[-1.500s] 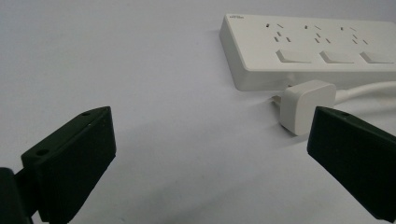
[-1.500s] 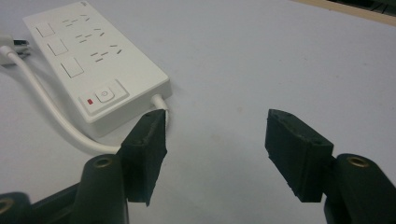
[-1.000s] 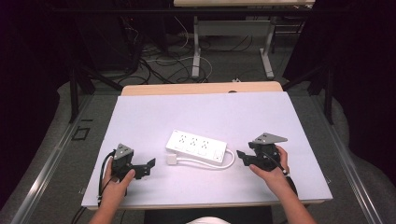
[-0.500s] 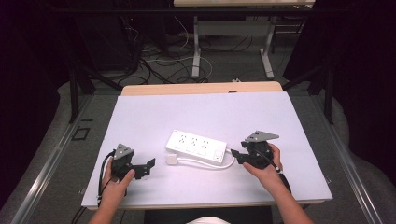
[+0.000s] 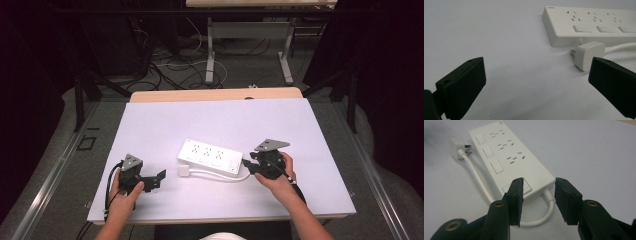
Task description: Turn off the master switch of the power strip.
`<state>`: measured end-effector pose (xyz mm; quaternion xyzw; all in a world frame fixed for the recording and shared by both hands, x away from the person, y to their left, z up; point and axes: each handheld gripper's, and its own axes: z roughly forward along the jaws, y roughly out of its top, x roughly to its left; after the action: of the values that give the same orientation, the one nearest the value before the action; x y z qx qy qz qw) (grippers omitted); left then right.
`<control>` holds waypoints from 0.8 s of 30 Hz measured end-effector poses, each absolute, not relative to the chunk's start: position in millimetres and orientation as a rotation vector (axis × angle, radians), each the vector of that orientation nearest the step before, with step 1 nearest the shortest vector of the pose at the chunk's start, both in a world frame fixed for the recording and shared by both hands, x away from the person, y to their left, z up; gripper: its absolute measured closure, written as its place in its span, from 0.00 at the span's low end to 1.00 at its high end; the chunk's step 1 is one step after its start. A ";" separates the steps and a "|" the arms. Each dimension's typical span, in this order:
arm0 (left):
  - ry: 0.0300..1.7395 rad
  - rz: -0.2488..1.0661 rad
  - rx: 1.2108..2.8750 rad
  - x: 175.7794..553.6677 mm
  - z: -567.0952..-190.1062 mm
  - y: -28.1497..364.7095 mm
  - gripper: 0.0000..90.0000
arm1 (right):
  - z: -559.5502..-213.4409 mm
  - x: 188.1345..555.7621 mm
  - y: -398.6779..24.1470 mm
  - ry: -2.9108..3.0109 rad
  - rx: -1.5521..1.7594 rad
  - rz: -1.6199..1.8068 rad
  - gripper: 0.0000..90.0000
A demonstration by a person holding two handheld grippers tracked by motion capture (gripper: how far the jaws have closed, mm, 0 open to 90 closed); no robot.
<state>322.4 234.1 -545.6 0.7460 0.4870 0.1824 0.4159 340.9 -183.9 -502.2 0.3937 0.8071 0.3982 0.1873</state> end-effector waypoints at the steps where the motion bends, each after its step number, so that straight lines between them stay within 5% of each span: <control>1: 1.223 0.458 1.873 322.4 -545.8 234.0 0.01 | -502.3 341.3 -183.4 2.278 1.104 1.121 0.68; 24: 1.222 0.456 1.877 322.6 -546.1 234.1 0.02 | -507.0 350.8 -166.2 2.355 1.068 1.086 0.91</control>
<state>322.6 234.1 -546.1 0.7472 0.4863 0.1816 0.4151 350.8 -166.2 -507.0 0.3755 0.8277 0.3819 0.1677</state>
